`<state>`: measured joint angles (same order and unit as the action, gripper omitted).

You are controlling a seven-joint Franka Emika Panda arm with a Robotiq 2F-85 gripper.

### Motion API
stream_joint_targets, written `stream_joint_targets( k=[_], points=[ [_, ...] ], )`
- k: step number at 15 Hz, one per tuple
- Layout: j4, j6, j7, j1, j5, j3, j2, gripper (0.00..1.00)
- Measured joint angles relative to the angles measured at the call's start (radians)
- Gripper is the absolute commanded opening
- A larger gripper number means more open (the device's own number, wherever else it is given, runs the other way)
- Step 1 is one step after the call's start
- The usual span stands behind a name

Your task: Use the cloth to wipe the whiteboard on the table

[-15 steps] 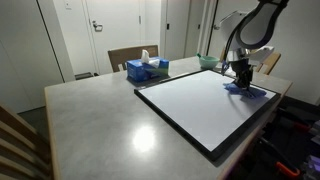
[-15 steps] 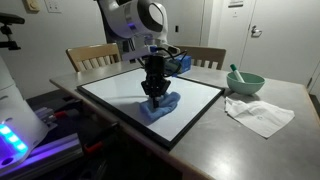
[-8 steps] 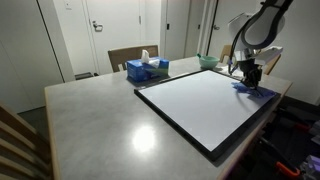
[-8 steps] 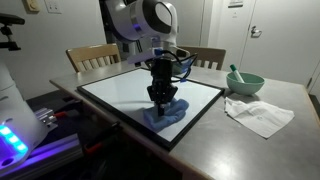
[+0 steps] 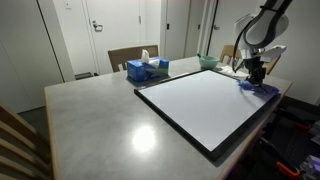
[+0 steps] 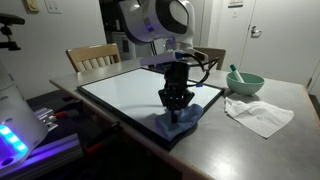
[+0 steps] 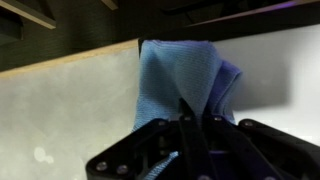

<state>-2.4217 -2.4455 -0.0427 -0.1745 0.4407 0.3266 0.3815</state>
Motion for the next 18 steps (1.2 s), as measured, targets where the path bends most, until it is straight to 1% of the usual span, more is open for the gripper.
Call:
stream_joint_targets(
  k=[1, 2, 3, 5, 6, 7, 10, 11, 12, 15, 18],
  points=[
    [0.003, 0.003, 0.022, 0.000, 0.005, -0.001, 0.002, 0.34],
    [0.005, 0.007, 0.037, 0.001, 0.014, -0.003, 0.004, 0.36],
    [0.007, 0.010, 0.042, 0.002, 0.025, -0.004, 0.006, 0.41],
    [0.016, 0.024, 0.042, 0.005, 0.045, -0.004, 0.011, 0.54],
    [0.020, 0.030, 0.036, 0.006, 0.051, 0.000, 0.012, 0.62],
    [0.021, 0.033, 0.025, 0.006, 0.057, 0.003, 0.012, 0.68],
    [0.016, 0.054, -0.029, 0.008, 0.062, 0.011, 0.005, 0.92],
    [0.012, 0.069, -0.040, 0.008, 0.053, 0.011, -0.001, 0.97],
    [0.007, 0.089, -0.045, 0.008, 0.036, 0.011, -0.010, 1.00],
    [-0.005, 0.157, -0.049, 0.007, -0.036, 0.008, -0.042, 1.00],
    [-0.014, 0.212, -0.078, 0.007, -0.065, 0.007, -0.090, 1.00]
  ],
)
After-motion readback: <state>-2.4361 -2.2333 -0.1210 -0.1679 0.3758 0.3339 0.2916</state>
